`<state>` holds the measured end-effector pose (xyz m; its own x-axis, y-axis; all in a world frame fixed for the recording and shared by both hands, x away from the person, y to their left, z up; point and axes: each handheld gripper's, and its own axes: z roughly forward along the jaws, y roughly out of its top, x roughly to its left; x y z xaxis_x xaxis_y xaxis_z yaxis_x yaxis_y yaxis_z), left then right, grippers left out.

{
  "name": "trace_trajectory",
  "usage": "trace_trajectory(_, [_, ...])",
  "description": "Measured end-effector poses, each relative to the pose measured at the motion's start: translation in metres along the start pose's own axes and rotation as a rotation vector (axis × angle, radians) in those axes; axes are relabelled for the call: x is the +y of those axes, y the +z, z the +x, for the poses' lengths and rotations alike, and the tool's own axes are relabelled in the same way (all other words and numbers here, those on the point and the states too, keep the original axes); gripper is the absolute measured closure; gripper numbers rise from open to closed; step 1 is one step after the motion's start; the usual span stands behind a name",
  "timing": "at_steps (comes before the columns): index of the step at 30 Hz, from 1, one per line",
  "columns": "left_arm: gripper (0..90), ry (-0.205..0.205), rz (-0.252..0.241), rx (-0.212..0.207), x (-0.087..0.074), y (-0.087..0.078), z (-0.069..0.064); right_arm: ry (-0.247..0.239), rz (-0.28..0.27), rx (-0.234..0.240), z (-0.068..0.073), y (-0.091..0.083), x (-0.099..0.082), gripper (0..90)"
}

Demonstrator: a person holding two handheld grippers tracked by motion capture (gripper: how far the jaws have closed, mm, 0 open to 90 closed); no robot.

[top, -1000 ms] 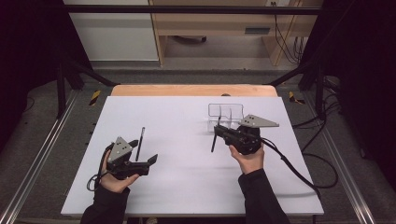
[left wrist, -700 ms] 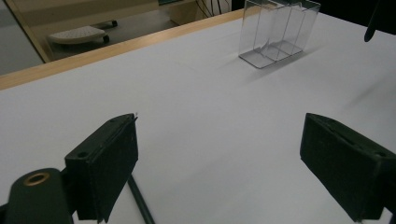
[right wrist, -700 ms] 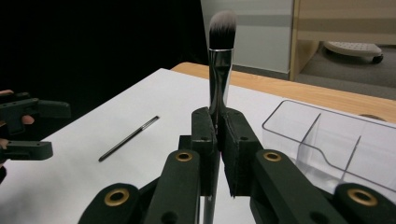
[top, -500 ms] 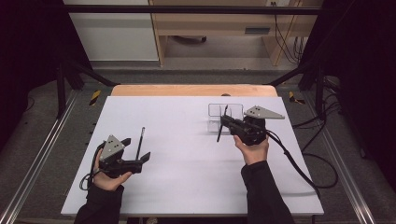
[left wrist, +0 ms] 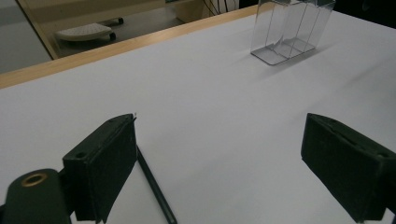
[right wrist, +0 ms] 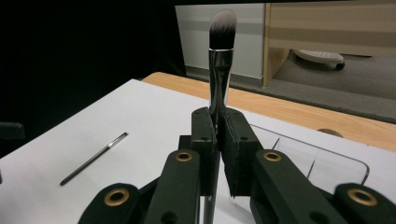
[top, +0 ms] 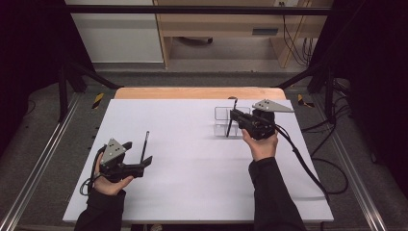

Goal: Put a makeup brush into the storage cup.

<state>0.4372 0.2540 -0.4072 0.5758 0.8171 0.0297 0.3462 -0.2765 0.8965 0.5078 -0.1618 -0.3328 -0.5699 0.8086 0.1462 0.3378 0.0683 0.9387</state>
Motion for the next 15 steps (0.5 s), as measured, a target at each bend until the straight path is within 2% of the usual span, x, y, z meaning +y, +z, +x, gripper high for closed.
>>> trace_trajectory(15, [9.6,-0.004,0.002,0.011,-0.001,0.000,0.004,0.013,-0.001,-0.053,-0.017,0.015,0.013,84.3])
